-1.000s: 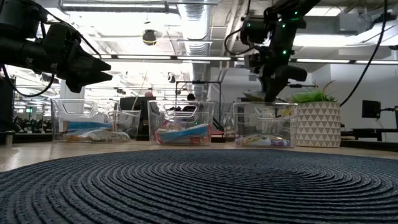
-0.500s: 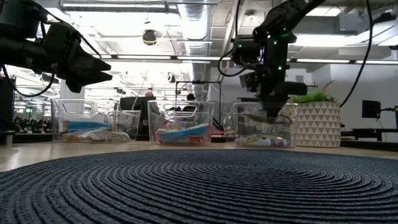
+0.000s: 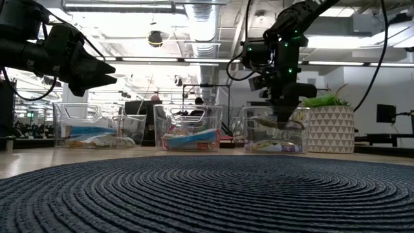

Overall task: Pick and place Granola Bars by type
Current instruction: Put the blue granola bar into the right transparent bin, then return to Home Position

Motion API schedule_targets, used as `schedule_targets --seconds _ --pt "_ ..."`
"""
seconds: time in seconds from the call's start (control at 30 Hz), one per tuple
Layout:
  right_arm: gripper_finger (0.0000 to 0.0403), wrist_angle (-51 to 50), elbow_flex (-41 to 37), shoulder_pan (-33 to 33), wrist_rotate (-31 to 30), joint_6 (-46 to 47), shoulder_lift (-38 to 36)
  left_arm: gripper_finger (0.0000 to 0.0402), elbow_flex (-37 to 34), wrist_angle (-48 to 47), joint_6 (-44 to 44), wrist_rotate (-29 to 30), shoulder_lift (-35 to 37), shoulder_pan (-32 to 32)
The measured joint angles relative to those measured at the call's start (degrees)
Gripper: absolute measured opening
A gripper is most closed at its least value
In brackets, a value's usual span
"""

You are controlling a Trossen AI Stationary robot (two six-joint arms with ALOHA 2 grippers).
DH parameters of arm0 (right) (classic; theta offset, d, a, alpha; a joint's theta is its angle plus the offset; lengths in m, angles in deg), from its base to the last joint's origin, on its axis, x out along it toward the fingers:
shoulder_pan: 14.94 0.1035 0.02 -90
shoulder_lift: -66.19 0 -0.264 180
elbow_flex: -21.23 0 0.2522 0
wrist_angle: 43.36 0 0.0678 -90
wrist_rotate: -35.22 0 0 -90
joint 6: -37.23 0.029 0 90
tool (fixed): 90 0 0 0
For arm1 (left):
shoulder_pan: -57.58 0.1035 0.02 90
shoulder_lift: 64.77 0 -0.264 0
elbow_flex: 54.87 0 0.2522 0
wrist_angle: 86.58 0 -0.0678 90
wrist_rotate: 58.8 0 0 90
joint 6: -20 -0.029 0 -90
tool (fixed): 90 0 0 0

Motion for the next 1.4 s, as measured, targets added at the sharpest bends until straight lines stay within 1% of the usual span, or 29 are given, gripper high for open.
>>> schedule_targets --seconds 0.3,0.4,0.47,0.6,0.67,0.73,0.87,1.07,1.23,1.4 --pt "0.0123 -0.6 0.0 0.0 0.4 0.0 0.0 0.0211 0.0 0.0 0.1 0.0 0.0 0.0" --pt "0.0141 -0.8 0.0 0.0 -1.1 0.0 -0.6 0.0211 0.0 0.0 0.1 0.0 0.0 0.0" --pt "0.0149 -0.8 0.0 0.0 -2.3 0.0 -1.7 0.0211 0.0 0.0 0.0 0.0 0.0 0.0" --pt "0.0157 -0.8 0.0 0.0 -2.4 0.4 -5.3 0.0211 0.0 0.0 0.1 0.0 0.0 0.0" --pt "0.0157 -0.8 0.0 0.0 -2.4 2.0 -7.5 0.0211 0.0 0.0 0.0 0.0 0.0 0.0" --pt "0.0158 -0.8 0.0 0.0 -2.1 4.8 -9.9 0.0211 0.0 0.0 0.1 0.0 0.0 0.0" --pt "0.0154 0.3 -0.5 0.0 1.5 11.4 -14.7 0.0211 0.0 0.0 0.0 0.0 0.0 0.0" --pt "0.0147 5.9 -5.4 1.6 6.2 23.5 -23.6 0.0211 0.0 0.0 0.0 0.0 0.0 0.0" --pt "0.0146 11.6 -11.8 3.5 9.9 36.6 -31.5 0.0211 0.0 0.0 0.1 0.0 0.0 0.0" --pt "0.0150 20.8 -20.7 6.8 13.7 45.4 -39.8 0.0211 0.0 0.0 0.1 0.0 0.0 0.0"
